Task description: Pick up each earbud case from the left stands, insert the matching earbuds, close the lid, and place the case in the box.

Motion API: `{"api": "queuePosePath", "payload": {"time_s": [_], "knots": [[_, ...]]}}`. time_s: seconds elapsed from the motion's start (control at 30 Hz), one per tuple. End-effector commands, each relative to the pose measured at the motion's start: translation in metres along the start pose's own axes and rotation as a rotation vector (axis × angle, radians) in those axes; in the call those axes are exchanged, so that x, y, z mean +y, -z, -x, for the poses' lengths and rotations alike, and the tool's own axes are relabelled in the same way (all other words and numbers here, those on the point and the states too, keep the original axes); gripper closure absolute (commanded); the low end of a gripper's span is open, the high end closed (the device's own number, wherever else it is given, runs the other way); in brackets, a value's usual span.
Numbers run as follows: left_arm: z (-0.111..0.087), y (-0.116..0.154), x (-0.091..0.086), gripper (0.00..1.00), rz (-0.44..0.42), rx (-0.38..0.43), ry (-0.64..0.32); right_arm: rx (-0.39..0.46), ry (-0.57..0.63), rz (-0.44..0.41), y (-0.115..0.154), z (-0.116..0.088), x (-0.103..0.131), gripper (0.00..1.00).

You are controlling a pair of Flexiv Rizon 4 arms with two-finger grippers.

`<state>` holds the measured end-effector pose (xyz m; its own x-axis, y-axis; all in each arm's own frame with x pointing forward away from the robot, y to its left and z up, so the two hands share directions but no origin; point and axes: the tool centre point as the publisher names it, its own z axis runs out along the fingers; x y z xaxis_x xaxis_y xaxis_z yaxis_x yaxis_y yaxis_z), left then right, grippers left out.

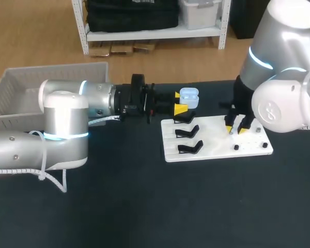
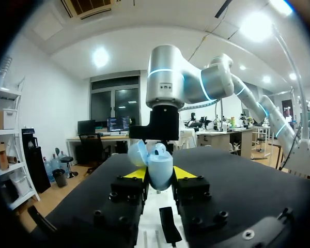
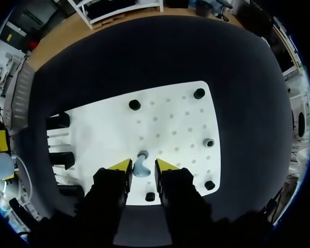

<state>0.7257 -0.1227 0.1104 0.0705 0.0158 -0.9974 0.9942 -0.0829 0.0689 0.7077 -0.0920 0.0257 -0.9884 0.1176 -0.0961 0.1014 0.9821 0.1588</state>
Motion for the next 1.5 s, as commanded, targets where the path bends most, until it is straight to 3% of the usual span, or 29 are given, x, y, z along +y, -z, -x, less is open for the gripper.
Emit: {"api": "queuePosePath", "payload": {"time_s": [0.03, 0.3, 0.67, 0.9, 1.23, 1.5], "knots": [[-0.001, 0.0, 0.001, 1.0, -0.002, -0.002, -0.002, -0.002, -0.002, -0.005, -0.001, -0.001, 0.001, 0.78], [-0.001, 0.0, 0.001, 1.0, -0.002, -0.002, -0.002, -0.002, -0.003, -0.006, 0.001, -0.002, 0.0, 1.0], [-0.001, 0.0, 0.001, 1.0, -0.002, -0.002, -0.002, 0.001, -0.026, 0.036, 0.023, -0.007, -0.002, 1.0], [-0.001, 0.0, 0.001, 1.0, -0.002, -0.002, -0.002, -0.023, -0.01, 0.072, 0.058, -0.013, 0.004, 1.0], [-0.001, 0.0, 0.001, 1.0, -0.002, -0.002, -0.002, 0.005, 0.105, 0.065, 0.133, -0.025, 0.048, 1.0], [-0.001, 0.0, 0.001, 1.0, -0.002, -0.002, -0.002, 0.027, 0.257, 0.007, 0.156, -0.037, 0.097, 1.0]]}}
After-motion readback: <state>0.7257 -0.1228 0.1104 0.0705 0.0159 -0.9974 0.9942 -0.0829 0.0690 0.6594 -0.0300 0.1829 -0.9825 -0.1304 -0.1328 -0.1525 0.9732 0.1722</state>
